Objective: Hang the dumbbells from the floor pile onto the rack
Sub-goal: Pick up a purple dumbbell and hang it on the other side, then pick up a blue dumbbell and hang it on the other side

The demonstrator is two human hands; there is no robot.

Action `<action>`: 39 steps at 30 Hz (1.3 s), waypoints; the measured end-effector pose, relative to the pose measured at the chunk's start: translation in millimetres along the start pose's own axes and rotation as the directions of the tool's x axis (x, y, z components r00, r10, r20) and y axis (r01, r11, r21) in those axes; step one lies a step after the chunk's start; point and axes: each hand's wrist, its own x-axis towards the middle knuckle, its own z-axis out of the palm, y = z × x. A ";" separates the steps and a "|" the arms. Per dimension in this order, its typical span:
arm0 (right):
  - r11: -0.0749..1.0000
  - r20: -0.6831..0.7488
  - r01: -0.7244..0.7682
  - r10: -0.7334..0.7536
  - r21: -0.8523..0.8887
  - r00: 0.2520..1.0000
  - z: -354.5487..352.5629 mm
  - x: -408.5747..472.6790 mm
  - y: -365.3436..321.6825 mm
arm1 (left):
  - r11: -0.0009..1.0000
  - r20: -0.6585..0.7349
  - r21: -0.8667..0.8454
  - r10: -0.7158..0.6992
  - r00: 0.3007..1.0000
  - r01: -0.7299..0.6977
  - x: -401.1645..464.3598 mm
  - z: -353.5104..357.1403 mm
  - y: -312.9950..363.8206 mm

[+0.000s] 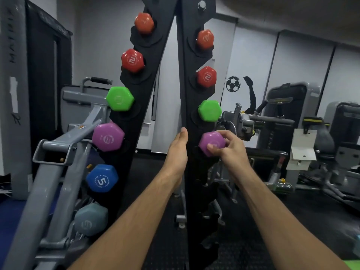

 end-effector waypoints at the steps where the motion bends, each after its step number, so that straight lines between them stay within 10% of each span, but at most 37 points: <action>1: 1.000 0.003 0.000 0.000 -0.002 1.000 2.2 -1.2 3.1 | 1.000 0.007 -0.006 -0.008 1.000 0.008 -0.5 -0.5 0.8; 17: 0.961 0.023 0.112 -0.110 -0.252 0.994 -2.1 -12.7 24.3 | 0.997 0.035 0.083 0.000 0.999 -0.003 -27.8 -30.7 -14.9; 24: 0.802 -0.322 0.456 -0.580 -0.385 0.748 55.1 -111.8 77.7 | 0.948 -0.060 0.302 -0.081 0.995 0.096 -65.1 -89.6 -96.9; 31: 0.968 0.040 -0.008 0.018 -0.249 0.999 119.7 -221.9 208.1 | 0.769 -0.245 0.398 -0.437 0.865 0.501 -143.0 -164.8 -233.6; 39: 0.754 0.346 -0.442 0.631 -0.486 0.695 158.9 -335.6 329.0 | 0.476 -0.456 0.217 -0.723 0.520 0.852 -254.1 -260.0 -365.7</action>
